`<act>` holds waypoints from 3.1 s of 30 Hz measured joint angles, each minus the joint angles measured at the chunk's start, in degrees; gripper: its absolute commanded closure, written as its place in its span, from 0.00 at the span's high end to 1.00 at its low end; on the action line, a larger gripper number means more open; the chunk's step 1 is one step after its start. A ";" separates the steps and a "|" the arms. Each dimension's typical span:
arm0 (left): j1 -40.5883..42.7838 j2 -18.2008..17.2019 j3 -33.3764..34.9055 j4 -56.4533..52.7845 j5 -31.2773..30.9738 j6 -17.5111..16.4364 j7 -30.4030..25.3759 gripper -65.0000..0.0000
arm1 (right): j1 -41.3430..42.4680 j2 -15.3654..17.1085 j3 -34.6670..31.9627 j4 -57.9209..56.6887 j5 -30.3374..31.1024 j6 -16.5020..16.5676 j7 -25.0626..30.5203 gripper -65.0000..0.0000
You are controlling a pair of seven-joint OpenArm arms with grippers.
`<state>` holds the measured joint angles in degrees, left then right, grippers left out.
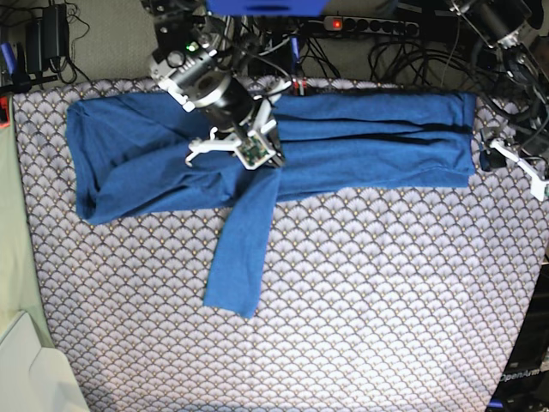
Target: Fold the T-shirt properly
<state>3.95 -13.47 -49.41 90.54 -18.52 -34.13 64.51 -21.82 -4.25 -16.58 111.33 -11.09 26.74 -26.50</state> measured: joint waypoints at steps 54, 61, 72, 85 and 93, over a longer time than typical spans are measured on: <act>-0.02 0.00 0.00 0.15 0.02 0.00 0.02 0.78 | -0.79 4.39 -9.38 -4.83 -0.24 0.02 0.09 0.36; 0.04 0.11 0.00 1.07 -0.15 0.02 0.07 0.78 | 0.35 6.45 -8.31 -0.63 0.04 0.00 0.35 0.40; -7.26 0.33 14.97 7.89 -10.05 0.90 0.00 0.78 | 0.24 6.34 3.17 0.42 0.02 0.02 0.13 0.40; -27.54 22.36 44.70 -13.62 13.38 0.85 -11.54 0.78 | 0.28 6.32 26.16 0.42 -0.04 0.22 -0.17 0.40; -35.54 21.31 56.89 -41.42 9.94 6.75 -26.91 0.78 | 1.16 5.66 36.39 0.44 0.44 0.26 -1.42 0.40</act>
<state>-31.59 7.84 7.49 49.12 -8.58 -27.38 37.60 -20.67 1.41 19.81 111.77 -10.66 27.00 -27.92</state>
